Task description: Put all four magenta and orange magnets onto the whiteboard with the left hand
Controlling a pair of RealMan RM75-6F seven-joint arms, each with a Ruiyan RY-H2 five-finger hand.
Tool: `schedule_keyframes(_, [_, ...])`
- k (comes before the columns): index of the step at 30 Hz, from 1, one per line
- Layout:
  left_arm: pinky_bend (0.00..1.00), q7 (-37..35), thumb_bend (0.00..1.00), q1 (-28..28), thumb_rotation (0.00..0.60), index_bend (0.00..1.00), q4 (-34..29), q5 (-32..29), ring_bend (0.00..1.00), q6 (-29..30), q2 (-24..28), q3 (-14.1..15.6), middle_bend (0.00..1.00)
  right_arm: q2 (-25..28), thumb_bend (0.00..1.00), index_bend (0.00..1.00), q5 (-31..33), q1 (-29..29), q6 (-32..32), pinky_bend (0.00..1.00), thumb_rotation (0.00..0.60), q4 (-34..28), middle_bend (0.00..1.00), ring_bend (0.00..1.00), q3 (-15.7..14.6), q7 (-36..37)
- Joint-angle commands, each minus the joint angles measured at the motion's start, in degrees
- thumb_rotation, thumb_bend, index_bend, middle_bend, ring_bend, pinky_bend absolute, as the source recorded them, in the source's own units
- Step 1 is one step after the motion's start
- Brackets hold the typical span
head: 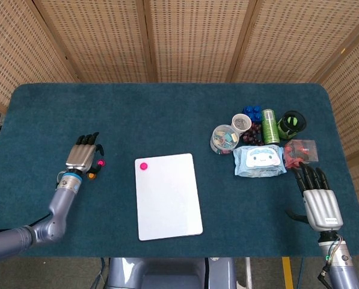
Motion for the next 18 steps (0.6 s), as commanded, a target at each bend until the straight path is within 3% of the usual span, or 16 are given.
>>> schedule_keyframes(1, [0.0,-2.5,0.36,0.8,0.6,0.41,2.7,1.2,0.0,-1.9,-0.3,0.2,0.0,0.0,0.14,0.0,0.1,0.0,0.0,0.0,0.6,0.0,0.0,0.0,0.0,-0.1])
schedule_keyframes(9, [0.0,-4.5,0.36,1.0,0.6,0.41,7.7,2.5,0.0,-4.3,-2.6,0.7,0.0,0.0,0.14,0.0,0.3,0.1,-0.2,0.0,0.6,-0.1,0.0,0.0,0.0,-0.1])
schedule_keyframes(18, [0.0,-4.5,0.32,0.9,0.6,0.41,8.8,3.5,0.0,-4.7,-3.7,0.6,0.0,0.2,0.14,0.0,0.4,0.1,-0.4,0.0,0.6,-0.3,0.0,0.0,0.0,0.0])
